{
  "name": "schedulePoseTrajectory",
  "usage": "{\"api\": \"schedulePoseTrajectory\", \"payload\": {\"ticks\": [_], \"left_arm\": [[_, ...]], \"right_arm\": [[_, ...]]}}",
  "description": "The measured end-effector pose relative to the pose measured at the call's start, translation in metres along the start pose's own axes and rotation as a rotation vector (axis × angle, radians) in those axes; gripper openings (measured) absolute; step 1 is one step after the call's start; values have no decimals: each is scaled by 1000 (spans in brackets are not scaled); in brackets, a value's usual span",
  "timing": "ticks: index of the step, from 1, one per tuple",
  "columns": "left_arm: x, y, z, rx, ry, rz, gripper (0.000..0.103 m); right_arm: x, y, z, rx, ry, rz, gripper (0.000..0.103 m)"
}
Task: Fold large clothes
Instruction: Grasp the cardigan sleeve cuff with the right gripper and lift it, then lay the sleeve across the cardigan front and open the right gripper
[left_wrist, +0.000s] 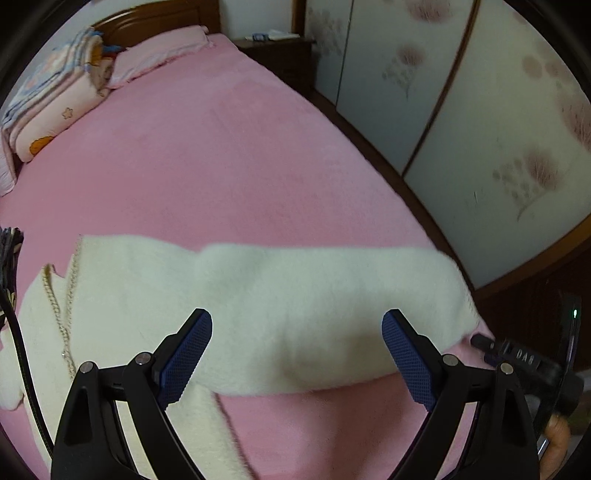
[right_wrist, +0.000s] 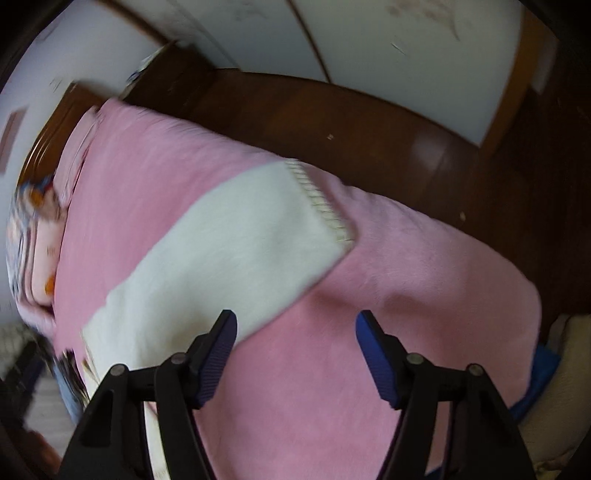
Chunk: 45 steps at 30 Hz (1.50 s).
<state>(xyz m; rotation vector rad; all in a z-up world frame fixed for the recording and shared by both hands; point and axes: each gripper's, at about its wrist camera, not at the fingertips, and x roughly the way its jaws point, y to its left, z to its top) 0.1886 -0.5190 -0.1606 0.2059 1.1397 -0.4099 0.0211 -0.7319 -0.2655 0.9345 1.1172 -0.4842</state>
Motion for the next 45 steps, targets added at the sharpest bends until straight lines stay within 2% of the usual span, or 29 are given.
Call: {"api": "schedulePoseTrajectory", "payload": {"ticks": [3,9,11,13,14,18,22,25,28,31,34,37,39,42,45], "left_arm": [[18,-12,-8,23,42,4,93],[20,-10,-16,19,76,15,93],[11,3,-18,2,73,26,93],[3,18,-19,-32,65,36,93],[-3,26,-20,-50,60,39,93],[-29,75,-26,-108,36,71,93],[-69,140,-45,-179,6,114,93],[-106,202,-68,-281,-24,145,93],[-138,271,-101,-402,-51,150,93],[-160,342,-137,-484,-79,155,93],[-162,395,-167,-516,-71,159,93],[-142,434,-194,-526,-10,138,93],[-121,456,-209,-525,50,90,93],[-99,465,-218,-508,90,-24,90],[-78,452,-210,-458,104,-157,81]], "right_arm": [[22,-17,9,86,40,48,59],[45,-25,25,158,9,104,48],[49,-26,32,154,5,100,26],[46,-16,35,113,9,109,8],[40,-7,36,67,-10,85,8],[-2,34,32,-109,-102,80,8],[-49,98,18,-291,-162,175,7],[-77,176,-17,-491,-189,244,7],[-94,258,-78,-697,-198,313,7],[-94,333,-164,-897,-198,376,8],[-62,386,-253,-1060,-179,326,12],[0,408,-322,-1162,-99,190,30],[34,403,-358,-1142,-13,105,30],[48,383,-383,-1062,70,88,30],[50,365,-391,-1004,123,58,30]]}}
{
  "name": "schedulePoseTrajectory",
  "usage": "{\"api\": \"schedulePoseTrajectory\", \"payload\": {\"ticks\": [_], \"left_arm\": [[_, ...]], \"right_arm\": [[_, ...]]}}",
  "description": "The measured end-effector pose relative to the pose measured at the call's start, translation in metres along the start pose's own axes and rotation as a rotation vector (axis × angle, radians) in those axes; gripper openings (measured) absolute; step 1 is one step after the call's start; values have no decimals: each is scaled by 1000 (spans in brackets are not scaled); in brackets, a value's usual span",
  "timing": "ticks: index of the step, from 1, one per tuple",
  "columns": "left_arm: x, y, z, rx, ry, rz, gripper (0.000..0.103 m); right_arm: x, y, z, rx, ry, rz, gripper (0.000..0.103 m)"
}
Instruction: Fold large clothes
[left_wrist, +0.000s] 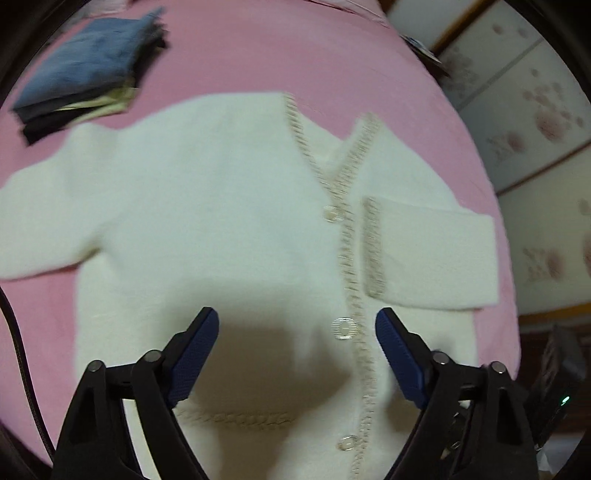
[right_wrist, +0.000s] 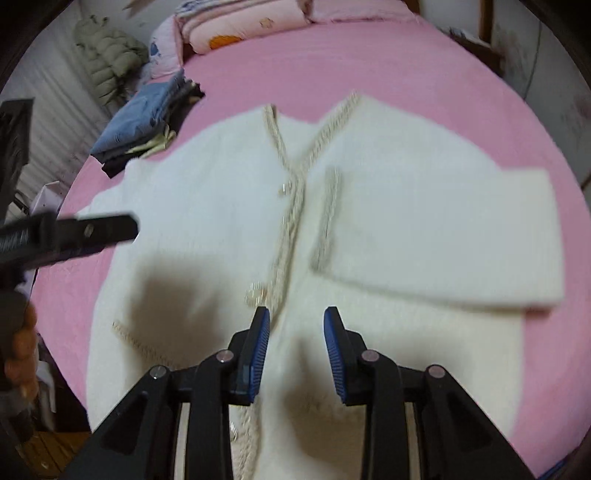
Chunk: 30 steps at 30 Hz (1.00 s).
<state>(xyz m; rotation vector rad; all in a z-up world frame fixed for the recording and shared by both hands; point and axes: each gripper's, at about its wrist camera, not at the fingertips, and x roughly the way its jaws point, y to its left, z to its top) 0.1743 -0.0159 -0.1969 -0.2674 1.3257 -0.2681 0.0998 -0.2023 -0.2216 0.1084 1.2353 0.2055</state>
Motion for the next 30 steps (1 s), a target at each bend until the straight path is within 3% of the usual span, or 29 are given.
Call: {"api": "schedulePoseTrajectory", "payload": {"ticks": [3,7,10,13,21,24,28,30], "left_arm": [[30,-21,7,59,53,-145,75],[77,-56,10,95,137,-276,59],[107,-73,10,108,177,-279,55],[129,-74,13,58,214,-293,50],[145,-61,18,-83,190,-261,49],[151,-59,17,-104,182,-264,51],[160,-63,19,-124,197,-293,70],[162,-79,29,-102,203,-267,67]], "right_arm": [[0,-16,-15,63,30,-20,30],[-8,-46,-24,196,8,-37,30],[-12,-72,-33,285,-8,-40,30],[-9,-86,-36,341,-18,-45,30],[-6,-111,-49,380,-4,-27,30],[-8,-119,-53,392,-6,-14,30],[-4,-124,-54,401,5,4,30],[-2,-124,-54,402,8,2,30]]}}
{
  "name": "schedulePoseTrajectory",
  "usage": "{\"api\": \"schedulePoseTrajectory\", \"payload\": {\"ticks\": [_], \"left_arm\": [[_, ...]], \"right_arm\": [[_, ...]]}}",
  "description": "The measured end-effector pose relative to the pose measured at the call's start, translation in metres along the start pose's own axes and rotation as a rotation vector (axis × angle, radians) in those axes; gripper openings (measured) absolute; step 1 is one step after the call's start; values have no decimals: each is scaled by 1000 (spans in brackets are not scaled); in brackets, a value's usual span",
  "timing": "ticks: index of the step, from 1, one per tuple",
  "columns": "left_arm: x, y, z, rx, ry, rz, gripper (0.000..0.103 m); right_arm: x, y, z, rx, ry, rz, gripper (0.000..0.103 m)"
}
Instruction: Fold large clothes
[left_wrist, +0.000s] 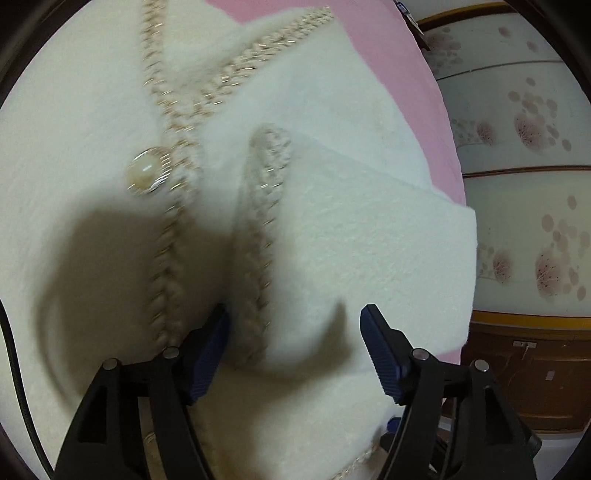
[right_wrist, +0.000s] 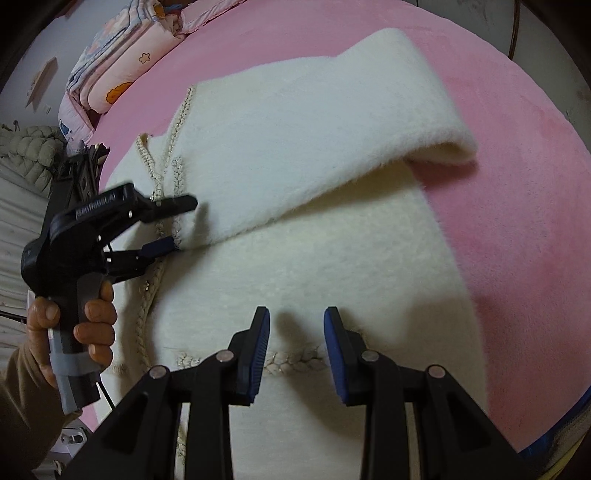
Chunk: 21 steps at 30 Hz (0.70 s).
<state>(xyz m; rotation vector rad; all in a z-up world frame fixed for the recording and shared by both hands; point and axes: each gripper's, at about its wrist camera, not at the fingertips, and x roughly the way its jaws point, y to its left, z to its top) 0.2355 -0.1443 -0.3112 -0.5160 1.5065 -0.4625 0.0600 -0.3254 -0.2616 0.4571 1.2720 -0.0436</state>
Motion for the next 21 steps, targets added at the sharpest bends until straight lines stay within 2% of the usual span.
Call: {"api": "schedulePoseTrajectory", "payload": {"ticks": [1,2,3,4,7,8,10,13,14,16,19,20,21], "left_arm": [[3,-5,5,14,-8,15,34],[3,-12,8,34,-21,29,16],[1,-23,12,47,-20,35,16],[-10,-36,14,60,-59,34,16],[-61,-70,18,138,-204,8,15],[-88,-79,19,168,-279,7,15],[-124,-78,21,178,-373,25,16],[-153,-55,21,166,-452,108,16],[-154,-36,19,152,-457,177,16],[-146,-6,14,119,-427,269,17],[-101,57,4,-1,-295,388,21],[-87,74,-1,-44,-265,383,23],[-83,84,-4,-71,-276,356,25]], "right_arm": [[1,0,0,2,3,-2,30],[2,0,0,4,6,-4,30],[2,0,0,8,6,-7,30],[1,0,1,9,1,-13,30],[-7,-3,7,0,-35,-53,30],[-9,-5,11,-5,-51,-74,30],[-10,-11,21,-20,-82,-121,33],[-5,-21,38,-27,-118,-166,42],[-2,-23,44,-31,-129,-180,42],[7,-24,55,-54,-145,-212,42],[21,-21,68,-108,-157,-251,42],[25,-18,71,-130,-159,-261,42],[30,-14,75,-159,-164,-270,42]]}}
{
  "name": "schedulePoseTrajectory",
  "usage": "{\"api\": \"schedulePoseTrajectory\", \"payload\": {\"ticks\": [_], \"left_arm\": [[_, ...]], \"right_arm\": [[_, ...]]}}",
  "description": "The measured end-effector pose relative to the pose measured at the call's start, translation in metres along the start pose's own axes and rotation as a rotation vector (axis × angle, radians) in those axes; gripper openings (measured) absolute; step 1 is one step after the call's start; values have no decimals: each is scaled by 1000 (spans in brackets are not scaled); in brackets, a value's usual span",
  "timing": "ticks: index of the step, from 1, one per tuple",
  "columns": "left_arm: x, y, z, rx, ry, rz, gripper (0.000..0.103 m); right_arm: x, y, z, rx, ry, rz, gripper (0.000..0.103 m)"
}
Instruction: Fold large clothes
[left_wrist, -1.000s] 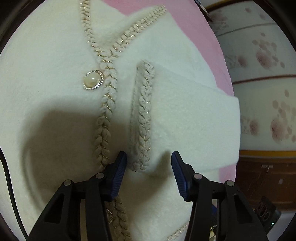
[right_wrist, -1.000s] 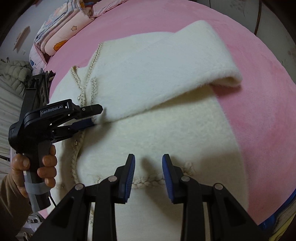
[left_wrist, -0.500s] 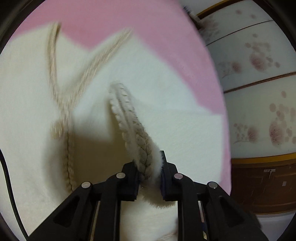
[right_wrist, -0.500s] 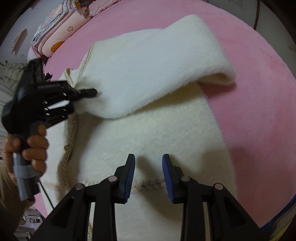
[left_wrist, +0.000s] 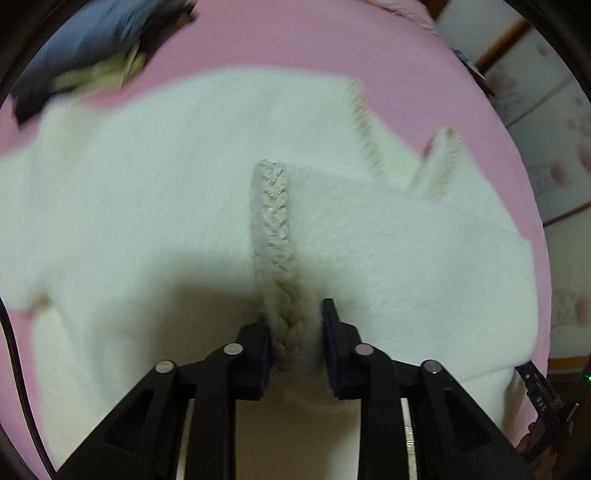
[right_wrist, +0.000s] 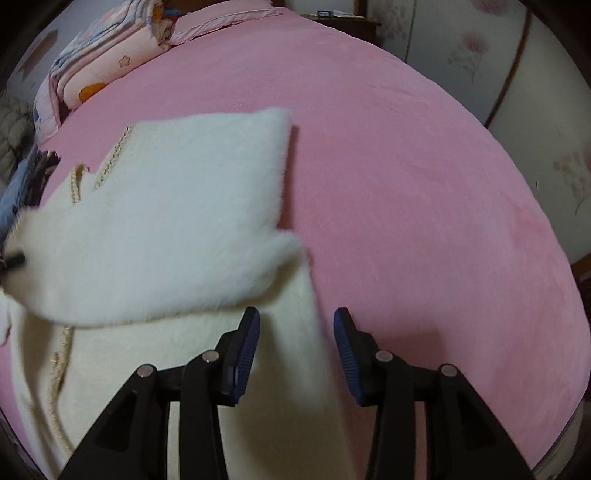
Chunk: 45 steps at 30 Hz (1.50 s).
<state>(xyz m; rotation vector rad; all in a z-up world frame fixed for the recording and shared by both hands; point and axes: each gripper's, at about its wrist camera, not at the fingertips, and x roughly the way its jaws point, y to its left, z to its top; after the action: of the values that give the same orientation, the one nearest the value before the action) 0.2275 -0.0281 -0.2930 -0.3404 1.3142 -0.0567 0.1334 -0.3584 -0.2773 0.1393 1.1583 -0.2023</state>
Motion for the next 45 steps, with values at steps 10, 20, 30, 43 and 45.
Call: {"api": "schedulePoseTrajectory", "payload": {"ticks": [10,20,30,43,45], "left_arm": [[-11,-1,7,83,-105,175,38],[-85,-38,-18,55,-278,97,83],[6,-64,-4,122,-128,288,65],[-125,-111,-42,167,-121,83,96],[-147,-115,-39,182,-120,54,100]], "right_arm": [[16,13,14,-73,44,-92,41],[-39,34,19,-1,2,81,42],[38,94,50,-168,0,105,16],[-56,67,56,-135,86,228,8],[-82,76,52,-138,88,284,22]]}}
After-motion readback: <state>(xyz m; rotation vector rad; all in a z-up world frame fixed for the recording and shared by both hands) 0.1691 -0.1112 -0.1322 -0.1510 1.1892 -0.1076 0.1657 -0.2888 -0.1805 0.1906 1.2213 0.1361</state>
